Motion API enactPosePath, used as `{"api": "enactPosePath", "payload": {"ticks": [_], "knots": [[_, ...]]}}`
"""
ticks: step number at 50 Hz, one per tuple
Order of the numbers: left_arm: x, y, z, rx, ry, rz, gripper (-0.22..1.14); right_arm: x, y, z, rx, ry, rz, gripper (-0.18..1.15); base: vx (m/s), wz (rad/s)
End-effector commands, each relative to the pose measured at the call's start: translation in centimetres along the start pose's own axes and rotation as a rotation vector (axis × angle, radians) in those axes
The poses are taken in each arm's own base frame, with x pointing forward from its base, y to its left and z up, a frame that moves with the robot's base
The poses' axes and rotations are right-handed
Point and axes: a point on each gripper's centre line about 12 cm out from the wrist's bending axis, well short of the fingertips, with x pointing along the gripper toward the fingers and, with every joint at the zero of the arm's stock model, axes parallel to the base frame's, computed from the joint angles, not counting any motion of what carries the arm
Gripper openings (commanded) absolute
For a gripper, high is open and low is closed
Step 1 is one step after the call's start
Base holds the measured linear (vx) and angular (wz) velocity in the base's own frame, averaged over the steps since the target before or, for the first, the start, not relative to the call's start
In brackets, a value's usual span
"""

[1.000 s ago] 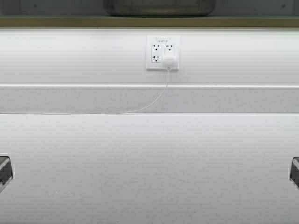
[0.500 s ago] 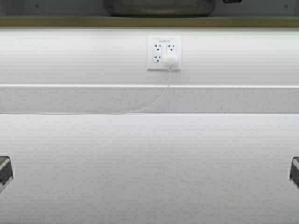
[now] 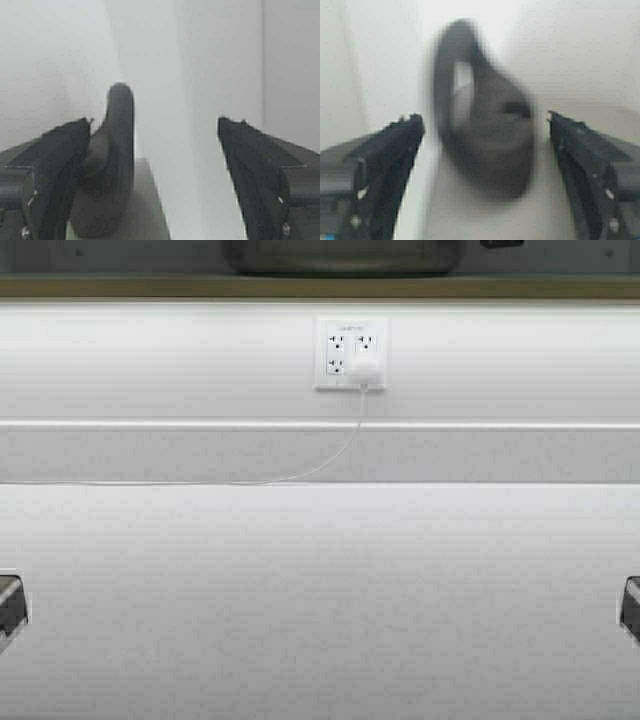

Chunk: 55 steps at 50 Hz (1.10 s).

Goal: Open the cabinet, put the pot inside, then close it

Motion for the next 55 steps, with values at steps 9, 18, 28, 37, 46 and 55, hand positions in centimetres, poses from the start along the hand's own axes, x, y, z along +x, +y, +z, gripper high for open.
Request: {"api": "enactPosePath", "payload": {"ticks": [9,18,28,37,46,55], "knots": [[-2.2,-2.1,0.9,-0.027,-0.024,-0.052,1.02,-1.4,2.8,3.9,-0.020,-0.073,0.048,1.04,0.00,0.00],[-3.0,-2.1,3.5,-0.019,-0.074,-0.043,1.02,-2.4,2.8,7.1,-0.063,-0.127,0.040,1.04,0.00,0.00],[-4.3,-2.0,5.9,-0.001,-0.112,-0.031,1.02,-3.8,3.3,9.0,-0.128,-0.135,0.023,1.04,-0.01,-0.01],[-5.3,-2.1,6.3,0.010,-0.115,-0.031,1.02,-4.1,4.3,8.5,-0.207,-0.090,0.051,1.04,0.00,0.00],[-6.4,-1.7,6.6,0.022,-0.111,-0.023,1.01,-5.0,4.5,8.2,-0.252,-0.059,0.047,1.03,-0.01,0.00],[-8.9,-1.2,6.1,0.225,-0.005,-0.019,0.76,-7.4,3.7,6.9,-0.508,0.090,-0.110,0.67,-0.01,0.00]]}}
